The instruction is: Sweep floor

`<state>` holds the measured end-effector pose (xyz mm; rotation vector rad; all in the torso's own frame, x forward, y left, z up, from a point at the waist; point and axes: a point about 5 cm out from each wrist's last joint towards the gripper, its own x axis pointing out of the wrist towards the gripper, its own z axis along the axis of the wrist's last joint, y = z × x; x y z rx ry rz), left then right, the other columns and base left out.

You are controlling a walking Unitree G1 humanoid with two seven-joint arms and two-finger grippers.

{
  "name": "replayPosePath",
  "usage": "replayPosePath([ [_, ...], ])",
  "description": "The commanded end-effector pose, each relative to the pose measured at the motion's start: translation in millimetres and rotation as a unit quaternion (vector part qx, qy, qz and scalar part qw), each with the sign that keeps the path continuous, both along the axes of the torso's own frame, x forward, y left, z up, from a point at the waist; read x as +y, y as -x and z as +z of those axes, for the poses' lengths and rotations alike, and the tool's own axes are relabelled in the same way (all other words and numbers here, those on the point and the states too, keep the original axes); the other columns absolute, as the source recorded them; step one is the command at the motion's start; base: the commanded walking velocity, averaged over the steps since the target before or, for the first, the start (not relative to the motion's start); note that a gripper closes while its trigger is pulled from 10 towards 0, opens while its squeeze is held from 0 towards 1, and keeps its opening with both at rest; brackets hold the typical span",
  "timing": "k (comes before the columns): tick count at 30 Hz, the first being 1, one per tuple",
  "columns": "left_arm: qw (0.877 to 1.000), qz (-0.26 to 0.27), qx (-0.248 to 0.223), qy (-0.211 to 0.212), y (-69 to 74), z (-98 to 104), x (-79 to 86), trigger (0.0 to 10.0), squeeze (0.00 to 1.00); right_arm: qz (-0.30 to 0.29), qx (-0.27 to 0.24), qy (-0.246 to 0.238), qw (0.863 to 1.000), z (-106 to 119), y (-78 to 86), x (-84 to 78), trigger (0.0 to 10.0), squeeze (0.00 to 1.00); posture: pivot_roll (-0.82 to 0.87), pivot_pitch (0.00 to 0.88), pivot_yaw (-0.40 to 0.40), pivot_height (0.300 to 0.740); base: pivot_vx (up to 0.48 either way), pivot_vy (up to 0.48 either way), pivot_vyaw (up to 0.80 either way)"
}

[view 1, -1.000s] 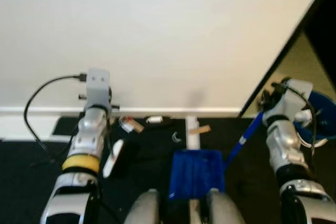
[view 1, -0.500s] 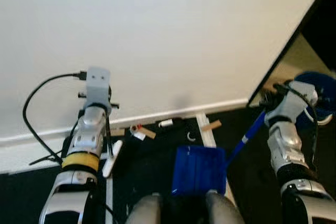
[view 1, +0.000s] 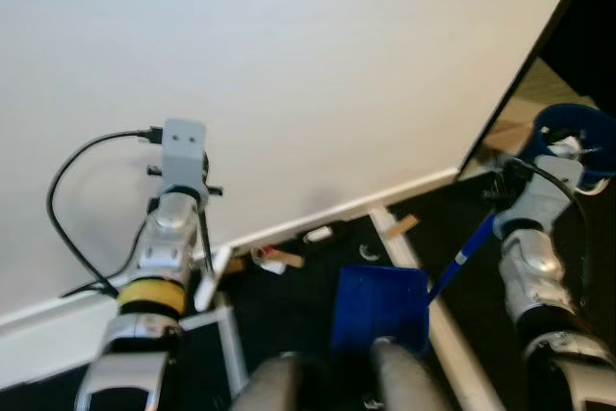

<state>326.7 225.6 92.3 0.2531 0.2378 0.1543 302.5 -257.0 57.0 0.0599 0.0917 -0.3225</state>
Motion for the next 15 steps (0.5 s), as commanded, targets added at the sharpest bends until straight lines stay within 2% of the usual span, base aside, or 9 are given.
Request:
replayPosePath([
  [1,0.999,0.023,-0.024,-0.005,3.1,5.9,10.3,10.0,0.00,-0.005,-0.026,0.014,1.000,12.6,-4.7,-7.0,10.0,0.00,0.05,0.052,0.007,0.740,0.000,0.000,0.00],
  [3,0.998,0.044,-0.036,0.001,4.4,7.6,15.1,10.0,0.00,-0.006,-0.033,0.018,0.999,16.8,-6.4,-10.7,10.0,0.00,0.05,0.051,0.007,0.740,0.000,0.000,0.00],
  [6,0.996,0.052,-0.058,-0.030,8.1,10.7,25.9,10.0,0.00,0.001,-0.031,0.036,0.999,22.3,-10.7,-14.3,10.0,0.00,0.06,0.057,-0.002,0.740,0.000,0.000,0.00],
  [15,0.997,0.045,-0.052,-0.032,9.5,8.8,31.4,10.0,0.00,0.008,-0.011,0.050,0.999,24.4,-15.0,-21.0,10.0,0.00,0.06,0.081,-0.018,0.740,0.000,0.000,0.00],
])
